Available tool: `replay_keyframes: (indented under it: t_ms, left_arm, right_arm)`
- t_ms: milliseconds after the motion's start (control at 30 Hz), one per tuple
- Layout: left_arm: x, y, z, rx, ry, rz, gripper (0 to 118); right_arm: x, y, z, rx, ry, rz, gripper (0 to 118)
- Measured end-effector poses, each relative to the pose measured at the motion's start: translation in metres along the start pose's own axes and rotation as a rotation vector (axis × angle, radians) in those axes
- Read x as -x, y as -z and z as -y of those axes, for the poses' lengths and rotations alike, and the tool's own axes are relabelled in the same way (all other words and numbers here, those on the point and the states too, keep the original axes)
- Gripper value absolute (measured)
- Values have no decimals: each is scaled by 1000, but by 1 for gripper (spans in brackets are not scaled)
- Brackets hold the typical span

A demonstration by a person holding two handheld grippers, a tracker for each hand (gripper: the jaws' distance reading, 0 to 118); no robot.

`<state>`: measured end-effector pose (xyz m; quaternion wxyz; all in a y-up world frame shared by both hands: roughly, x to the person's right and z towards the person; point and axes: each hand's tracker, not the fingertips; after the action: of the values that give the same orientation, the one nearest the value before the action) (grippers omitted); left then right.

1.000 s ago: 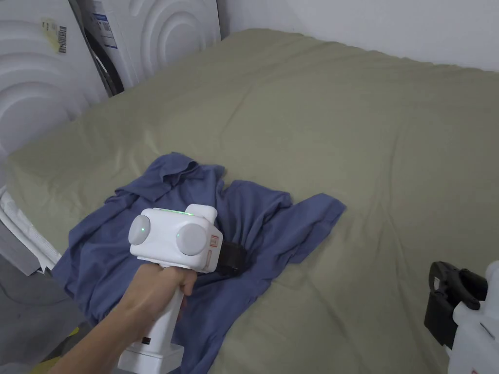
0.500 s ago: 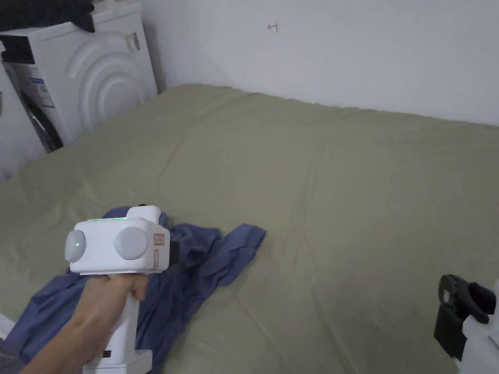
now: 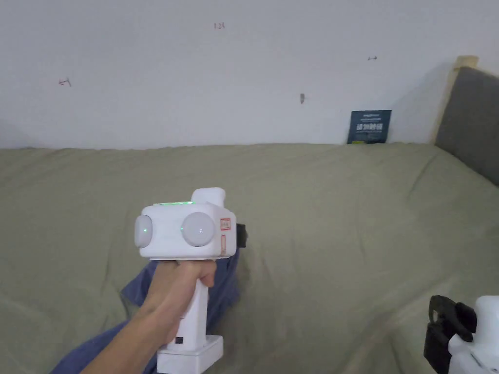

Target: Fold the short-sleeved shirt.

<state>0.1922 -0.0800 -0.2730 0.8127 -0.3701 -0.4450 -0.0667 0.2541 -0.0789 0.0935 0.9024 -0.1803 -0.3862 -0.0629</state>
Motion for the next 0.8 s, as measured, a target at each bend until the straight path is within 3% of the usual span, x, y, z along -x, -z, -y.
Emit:
replay_keyframes:
  t_ms: [133,333,367,400,433,467,500,600,667,700,767,800]
  left_arm:
    - [-76,44,12,47,69,130,1]
    - [-89,123,70,201,108,-43,5]
    - [-84,130,78,217,111,-60,16]
    - [-79,136,85,248,121,-83,56]
    - [-74,141,92,276,133,-108,118]
    - [-70,142,97,308,140,-108,115]
    - [-69,124,98,192,163,-61,111]
    - [-50,104,102,250,120,-75,111]
    - [-39,74,101,216,94,-55,103]
    - [-33,53,100,191,92,-54,95]
    - [-13,14,101,133,85,-61,62]
    - [-3,-11,102,90,77,-73,52]
  right_arm:
    - [-30,6,6,20,28,59,1]
    - [-41,27,24,79,53,72,0]
    - [-39,30,26,88,55,68,1]
    - [-38,34,28,102,52,62,1]
    - [-36,38,31,112,48,58,1]
    - [-35,40,32,117,45,54,1]
    - [-33,44,33,121,41,50,1]
    - [-27,47,32,120,40,36,1]
    - [-22,44,29,111,42,23,1]
    - [-18,41,27,105,37,16,1]
    - [-10,35,23,93,23,1,1]
    - [-5,31,21,85,18,-11,1]
